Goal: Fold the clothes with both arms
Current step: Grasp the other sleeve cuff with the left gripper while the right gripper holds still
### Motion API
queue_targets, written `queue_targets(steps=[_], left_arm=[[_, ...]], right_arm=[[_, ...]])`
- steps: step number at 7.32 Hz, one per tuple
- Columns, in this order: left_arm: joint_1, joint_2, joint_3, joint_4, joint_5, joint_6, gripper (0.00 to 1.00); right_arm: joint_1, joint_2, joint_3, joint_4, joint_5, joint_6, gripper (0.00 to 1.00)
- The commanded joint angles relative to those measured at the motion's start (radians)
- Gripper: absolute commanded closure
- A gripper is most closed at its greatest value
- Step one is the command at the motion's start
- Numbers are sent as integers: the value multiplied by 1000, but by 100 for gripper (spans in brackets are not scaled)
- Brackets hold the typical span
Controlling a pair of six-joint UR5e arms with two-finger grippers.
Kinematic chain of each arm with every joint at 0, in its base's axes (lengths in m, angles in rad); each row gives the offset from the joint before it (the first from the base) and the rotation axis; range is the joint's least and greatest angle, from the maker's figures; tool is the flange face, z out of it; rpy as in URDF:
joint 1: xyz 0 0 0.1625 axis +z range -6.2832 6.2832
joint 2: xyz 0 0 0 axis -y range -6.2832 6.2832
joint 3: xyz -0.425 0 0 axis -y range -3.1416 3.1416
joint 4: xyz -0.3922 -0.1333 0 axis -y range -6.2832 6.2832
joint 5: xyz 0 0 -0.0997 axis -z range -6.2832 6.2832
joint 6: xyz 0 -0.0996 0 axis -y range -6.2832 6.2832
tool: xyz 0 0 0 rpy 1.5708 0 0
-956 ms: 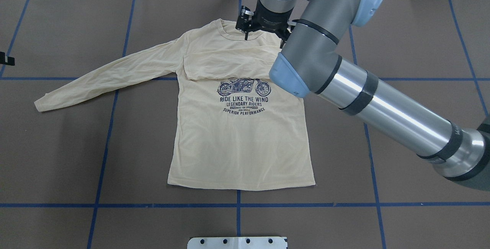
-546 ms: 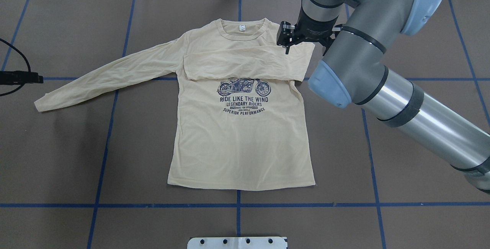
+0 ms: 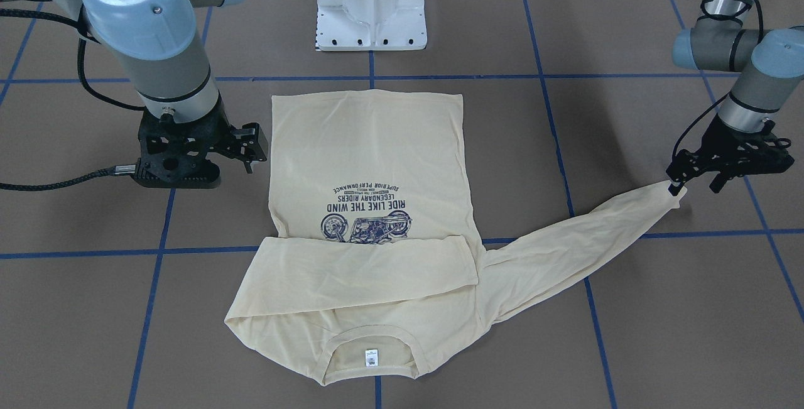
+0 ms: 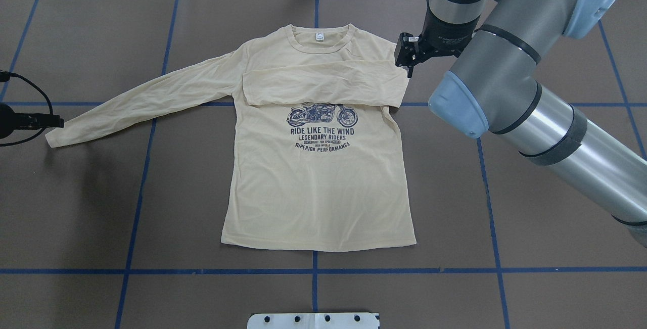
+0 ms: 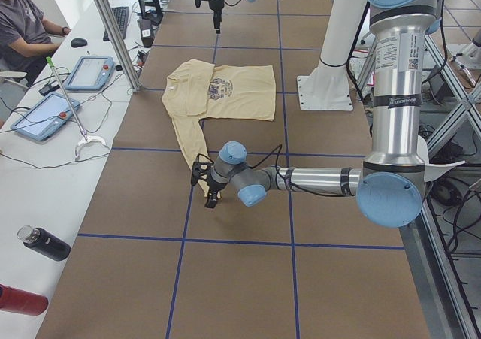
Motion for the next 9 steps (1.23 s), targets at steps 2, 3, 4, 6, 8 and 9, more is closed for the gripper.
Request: queue_targets(steps=[2, 3, 4, 6, 8, 9], left_arm=[[51, -15, 4, 2, 7, 0, 18], [62, -17, 4, 2, 7, 0, 18], [62, -18, 4, 2, 7, 0, 18], [62, -17, 6, 3, 7, 3, 18], [62, -9, 10, 5, 7, 38, 18], [62, -9, 7, 5, 7, 38, 18]], right_arm=[[-1, -20, 7, 7, -2, -2, 0], [-1, -20, 9, 7, -2, -2, 0], [-1, -20, 12, 7, -2, -1, 0], [-1, -15, 12, 7, -2, 1, 0], [-1, -15, 12, 9, -2, 1, 0], [-1, -17, 10, 18, -2, 1, 0]])
